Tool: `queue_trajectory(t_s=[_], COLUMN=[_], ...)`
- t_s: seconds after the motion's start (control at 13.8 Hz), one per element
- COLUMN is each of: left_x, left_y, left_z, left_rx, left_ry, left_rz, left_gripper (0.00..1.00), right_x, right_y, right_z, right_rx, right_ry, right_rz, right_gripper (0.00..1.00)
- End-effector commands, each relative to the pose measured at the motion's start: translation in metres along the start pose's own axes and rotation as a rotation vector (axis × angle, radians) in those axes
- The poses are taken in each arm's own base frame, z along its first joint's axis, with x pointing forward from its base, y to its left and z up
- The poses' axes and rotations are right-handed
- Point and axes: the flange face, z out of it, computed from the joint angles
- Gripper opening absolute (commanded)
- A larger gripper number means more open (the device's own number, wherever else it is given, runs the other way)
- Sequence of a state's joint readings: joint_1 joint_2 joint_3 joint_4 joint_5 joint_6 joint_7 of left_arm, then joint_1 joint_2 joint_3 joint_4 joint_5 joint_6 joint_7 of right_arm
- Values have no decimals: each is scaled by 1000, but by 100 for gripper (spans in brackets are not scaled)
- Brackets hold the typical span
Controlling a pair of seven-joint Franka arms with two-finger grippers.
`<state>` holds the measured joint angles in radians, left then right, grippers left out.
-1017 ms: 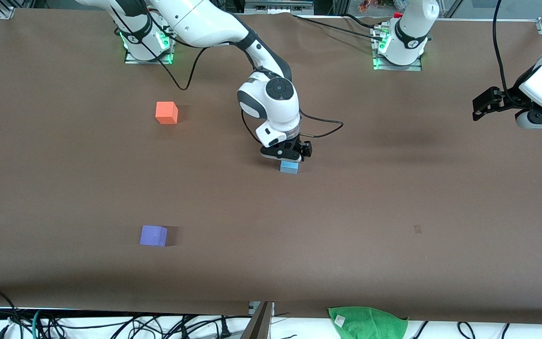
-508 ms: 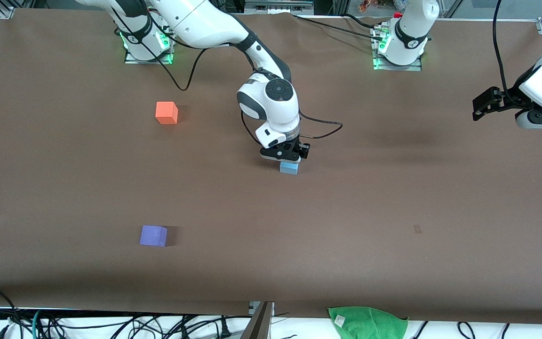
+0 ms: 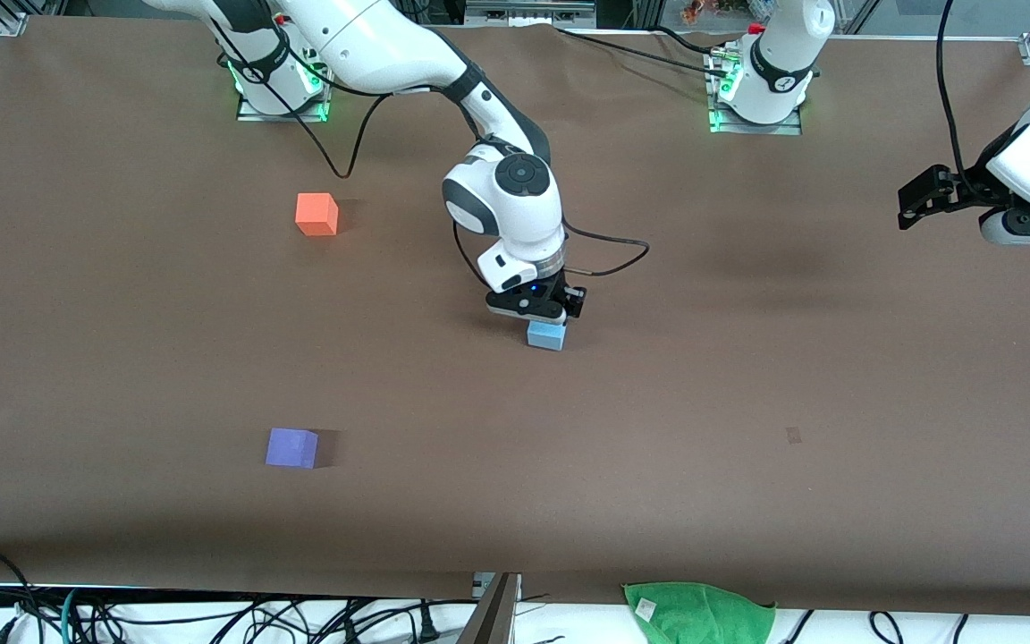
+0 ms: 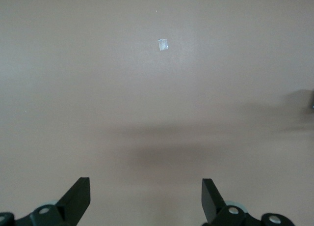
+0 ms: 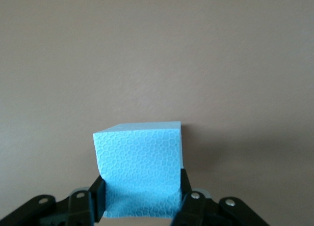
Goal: Place blue block between orange and purple blocks
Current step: 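Carry the light-blue cube toward the gap between orange and purple cubes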
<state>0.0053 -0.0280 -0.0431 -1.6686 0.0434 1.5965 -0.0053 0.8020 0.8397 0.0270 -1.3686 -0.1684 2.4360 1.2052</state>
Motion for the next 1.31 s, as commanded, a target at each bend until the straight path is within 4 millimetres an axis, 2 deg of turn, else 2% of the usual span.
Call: queue_trajectory(t_s=[0.0,0.22,0.36,0.58,0.65,0.8,1.09,1.23], left_x=[-1,-1,-1,-1,-1,-1,-1,-1], left_y=[-1,0,1,2,2,2,3,3], left_z=[-7,-7,-7,-8,-7,-7,-7,-7], left_rx=[20,20,20,19,19,19,19,19], left_ry=[10,10,11,12,11,11,9,9], left_rz=[22,22,25,21,21,19,21,21], left_gripper=[100,100,100,100,100,100,100,100], right_x=[31,90,122,158,169,198,249,257], right_y=[15,48,80,123,136,178,276,306], right_z=[-33,-88,-105,-119,-120,-120,-114,-104], right_rx=[-102,-102,-135,-170,-176,-188,-106,-106], right_ry=[-38,-140,-200,-256,-273,-308,-390,-408], right_rz=[-84,-125,-238,-308,-328,-344,-291,-269], right_gripper=[53,53,53,53,53,53,53,53])
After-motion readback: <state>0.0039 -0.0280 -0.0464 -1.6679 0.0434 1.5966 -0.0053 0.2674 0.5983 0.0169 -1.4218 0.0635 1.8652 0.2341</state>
